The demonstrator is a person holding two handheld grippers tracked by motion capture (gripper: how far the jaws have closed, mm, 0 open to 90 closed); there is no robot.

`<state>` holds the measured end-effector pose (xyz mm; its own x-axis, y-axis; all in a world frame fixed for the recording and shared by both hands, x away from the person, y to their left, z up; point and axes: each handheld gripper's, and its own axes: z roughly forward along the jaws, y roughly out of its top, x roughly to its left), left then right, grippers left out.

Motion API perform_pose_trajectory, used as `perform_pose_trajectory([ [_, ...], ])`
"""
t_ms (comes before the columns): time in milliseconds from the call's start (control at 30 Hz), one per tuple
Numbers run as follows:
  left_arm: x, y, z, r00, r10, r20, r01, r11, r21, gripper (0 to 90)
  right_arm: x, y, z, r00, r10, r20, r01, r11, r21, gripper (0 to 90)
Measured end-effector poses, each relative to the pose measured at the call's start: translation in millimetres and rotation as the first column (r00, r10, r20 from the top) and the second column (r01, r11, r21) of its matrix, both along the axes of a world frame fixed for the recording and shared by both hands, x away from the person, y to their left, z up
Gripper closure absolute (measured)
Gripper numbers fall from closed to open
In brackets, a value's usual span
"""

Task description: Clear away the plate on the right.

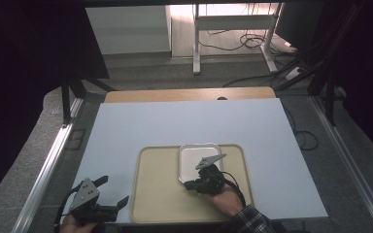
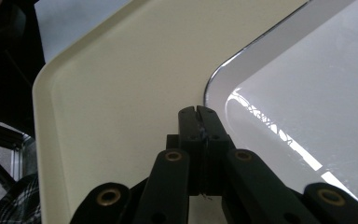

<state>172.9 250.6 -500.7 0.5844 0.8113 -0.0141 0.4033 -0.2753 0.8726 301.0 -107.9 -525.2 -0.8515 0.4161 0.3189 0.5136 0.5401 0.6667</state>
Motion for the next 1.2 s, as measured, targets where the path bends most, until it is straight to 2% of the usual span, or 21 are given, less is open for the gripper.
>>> perform_pose_trajectory([
  [100, 0.0, -0.1, 0.0, 1.0, 0.0, 0.0, 0.0, 1.0, 0.001, 3.1, -2.0, 0.1, 1.9, 1.0, 0.006, 0.003, -0.006, 1.0, 0.007, 89.2],
  [233, 0.0, 0.0, 0.0, 1.0, 0.0, 0.0, 0.0, 1.0, 0.0, 3.1, -5.6, -1.9, 8.7, 0.9997, 0.005, 0.023, -0.006, 0.9999, 0.013, 83.4],
  [733, 0.0, 0.0, 0.0, 1.0, 0.0, 0.0, 0.0, 1.0, -0.001, 3.1, -3.8, -24.1, 25.9, 0.9952, -0.062, 0.075, 0.06, 0.9977, 0.032, 60.2],
  [1200, -0.1, 0.0, 0.1, 1.0, 0.0, 0.001, 0.0, 1.0, 0.0, 3.1, -3.1, -39.5, 34.4, 0.9852, -0.108, 0.133, 0.109, 0.9941, 0.005, 47.1],
])
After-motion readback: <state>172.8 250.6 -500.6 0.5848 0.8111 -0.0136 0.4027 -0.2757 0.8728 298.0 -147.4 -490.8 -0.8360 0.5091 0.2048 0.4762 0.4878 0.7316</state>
